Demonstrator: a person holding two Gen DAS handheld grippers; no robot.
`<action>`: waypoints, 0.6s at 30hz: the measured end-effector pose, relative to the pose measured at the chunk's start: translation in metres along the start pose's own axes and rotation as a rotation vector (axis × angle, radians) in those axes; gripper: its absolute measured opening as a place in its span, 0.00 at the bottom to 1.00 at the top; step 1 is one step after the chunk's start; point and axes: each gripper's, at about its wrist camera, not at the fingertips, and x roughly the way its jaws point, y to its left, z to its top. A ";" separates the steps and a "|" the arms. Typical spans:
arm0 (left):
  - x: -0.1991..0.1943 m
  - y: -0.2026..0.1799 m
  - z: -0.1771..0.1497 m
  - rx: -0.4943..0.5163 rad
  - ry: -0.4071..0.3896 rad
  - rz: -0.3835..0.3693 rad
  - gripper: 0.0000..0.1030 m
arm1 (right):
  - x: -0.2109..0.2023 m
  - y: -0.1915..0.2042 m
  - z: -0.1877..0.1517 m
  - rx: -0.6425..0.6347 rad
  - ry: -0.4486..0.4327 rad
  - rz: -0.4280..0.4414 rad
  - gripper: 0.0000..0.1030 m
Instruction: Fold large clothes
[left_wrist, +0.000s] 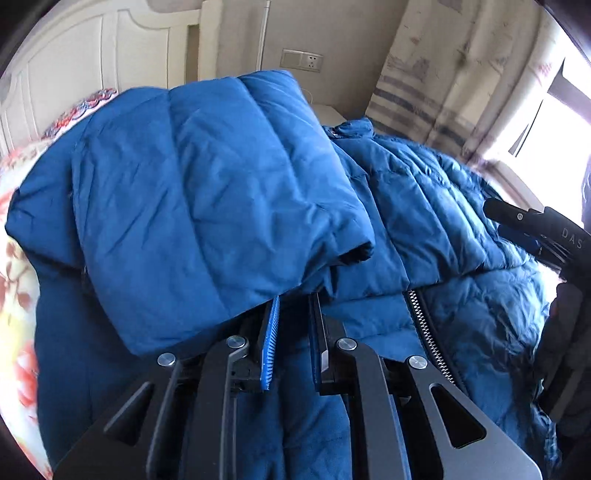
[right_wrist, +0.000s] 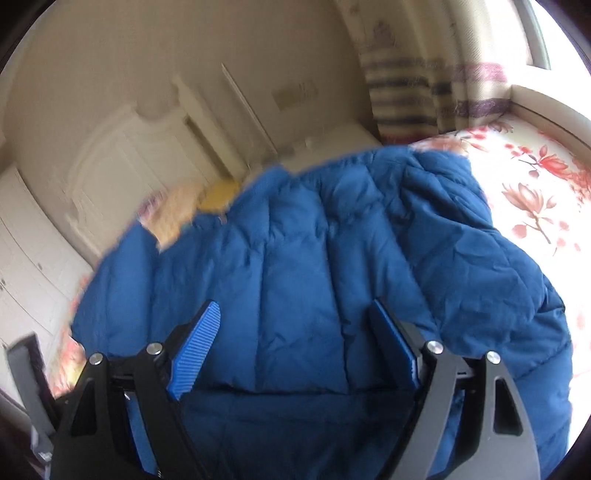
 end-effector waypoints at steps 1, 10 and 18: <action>0.000 0.001 -0.001 -0.004 -0.001 -0.002 0.10 | -0.001 0.006 0.003 -0.027 0.006 -0.027 0.79; -0.008 0.008 -0.002 -0.021 -0.027 -0.026 0.10 | 0.062 0.013 0.048 -0.293 0.124 -0.295 0.87; -0.040 0.037 -0.003 -0.150 -0.157 -0.250 0.10 | 0.020 0.053 0.040 -0.317 0.008 -0.210 0.79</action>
